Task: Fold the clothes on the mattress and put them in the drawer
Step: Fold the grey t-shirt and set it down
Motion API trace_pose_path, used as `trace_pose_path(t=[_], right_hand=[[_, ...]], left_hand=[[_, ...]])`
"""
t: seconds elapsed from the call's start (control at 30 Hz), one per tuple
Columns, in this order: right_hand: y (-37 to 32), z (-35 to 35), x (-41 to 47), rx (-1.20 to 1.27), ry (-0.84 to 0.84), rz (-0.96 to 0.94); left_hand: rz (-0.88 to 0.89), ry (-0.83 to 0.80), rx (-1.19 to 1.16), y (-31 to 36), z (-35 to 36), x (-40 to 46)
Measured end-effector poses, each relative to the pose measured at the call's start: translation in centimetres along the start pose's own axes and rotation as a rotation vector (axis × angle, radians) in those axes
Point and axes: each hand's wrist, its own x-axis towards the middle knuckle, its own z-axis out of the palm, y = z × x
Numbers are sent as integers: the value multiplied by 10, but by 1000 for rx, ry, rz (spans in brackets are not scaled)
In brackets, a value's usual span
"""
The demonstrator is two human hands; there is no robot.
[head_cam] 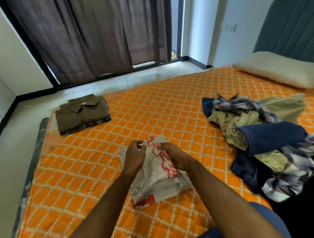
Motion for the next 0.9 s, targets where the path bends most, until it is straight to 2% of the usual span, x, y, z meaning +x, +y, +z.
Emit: trace_pose_path(t=[0.07,0.2,0.33,0.47,0.53,0.63,0.67,0.77,0.9], right_hand=[[12,-16,11,-160,104,19],[20,-20,14,-186,141,-135],[33,-34,15,-272,181,-270],[42,-53,16,-439,233,-275],[43,-50,13,-637,265,-279],[48,-28,10,-1204,514,-378],[54,-18,10,-1315,502,-447],[82,5,11,-1516,234,-453],[117,10,5,-1641,261,-464]], left_hand=[[-61,138,239,-31,-4,0],[-224,201,264,-69,-11,-15],[-204,58,58,-85,2,-15],[-239,14,46,-78,11,-1],[-278,-1,21,-76,10,3],[-337,-14,-24,-79,10,8],[-351,-24,-42,-81,9,9],[-368,-53,-92,-94,11,18],[-327,-69,-140,-93,13,13]])
